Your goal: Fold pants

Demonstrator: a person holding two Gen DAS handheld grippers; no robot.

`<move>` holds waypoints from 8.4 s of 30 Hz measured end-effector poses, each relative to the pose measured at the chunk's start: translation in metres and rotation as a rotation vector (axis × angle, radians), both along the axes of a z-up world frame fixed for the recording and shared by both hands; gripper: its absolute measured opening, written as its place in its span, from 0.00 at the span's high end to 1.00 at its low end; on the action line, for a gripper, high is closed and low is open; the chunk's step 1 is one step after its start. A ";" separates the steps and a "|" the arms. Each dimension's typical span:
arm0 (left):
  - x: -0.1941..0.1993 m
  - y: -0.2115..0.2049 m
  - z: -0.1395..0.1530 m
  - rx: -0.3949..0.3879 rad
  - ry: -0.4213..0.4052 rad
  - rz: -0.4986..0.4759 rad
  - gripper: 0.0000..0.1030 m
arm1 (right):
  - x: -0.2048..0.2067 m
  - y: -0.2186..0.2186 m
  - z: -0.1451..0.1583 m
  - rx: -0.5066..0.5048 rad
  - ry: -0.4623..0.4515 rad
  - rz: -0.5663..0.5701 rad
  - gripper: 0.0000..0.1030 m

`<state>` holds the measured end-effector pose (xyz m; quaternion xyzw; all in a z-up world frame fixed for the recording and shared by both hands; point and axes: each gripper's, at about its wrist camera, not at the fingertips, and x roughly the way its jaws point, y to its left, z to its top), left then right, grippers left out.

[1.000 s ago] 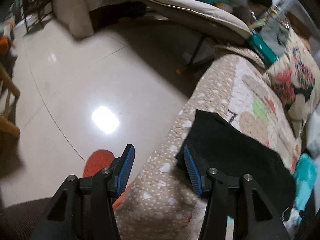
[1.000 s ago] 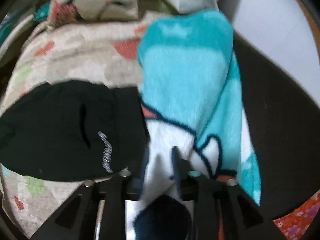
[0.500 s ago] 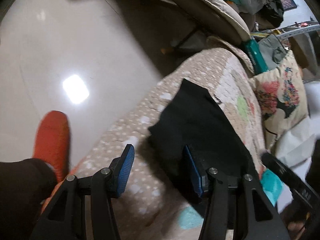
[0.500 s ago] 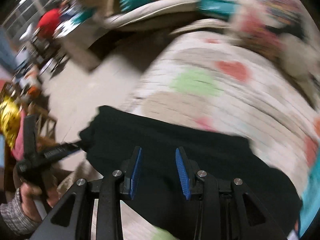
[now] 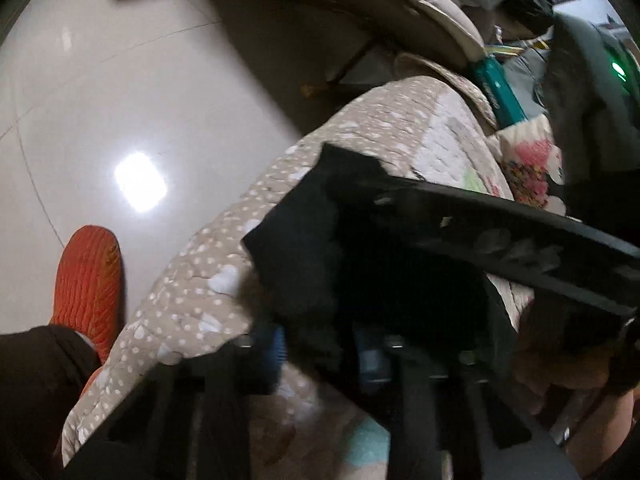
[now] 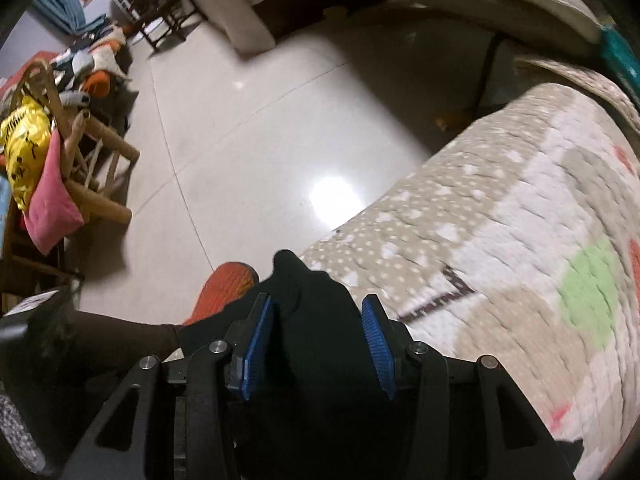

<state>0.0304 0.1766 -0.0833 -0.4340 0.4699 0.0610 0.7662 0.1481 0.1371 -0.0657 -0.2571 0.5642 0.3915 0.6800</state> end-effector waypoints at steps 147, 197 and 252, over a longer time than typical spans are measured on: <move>0.192 -0.454 0.049 0.488 -0.103 -1.300 0.65 | -0.126 -0.451 -0.006 0.649 -0.283 -1.392 0.47; 0.106 -0.028 0.094 0.163 -0.141 -0.356 0.52 | -0.201 -0.130 0.022 0.152 -0.608 -0.162 0.28; 0.091 -0.095 0.055 0.269 -0.130 -0.421 0.35 | -0.080 -0.298 0.015 0.427 -0.261 -0.838 0.33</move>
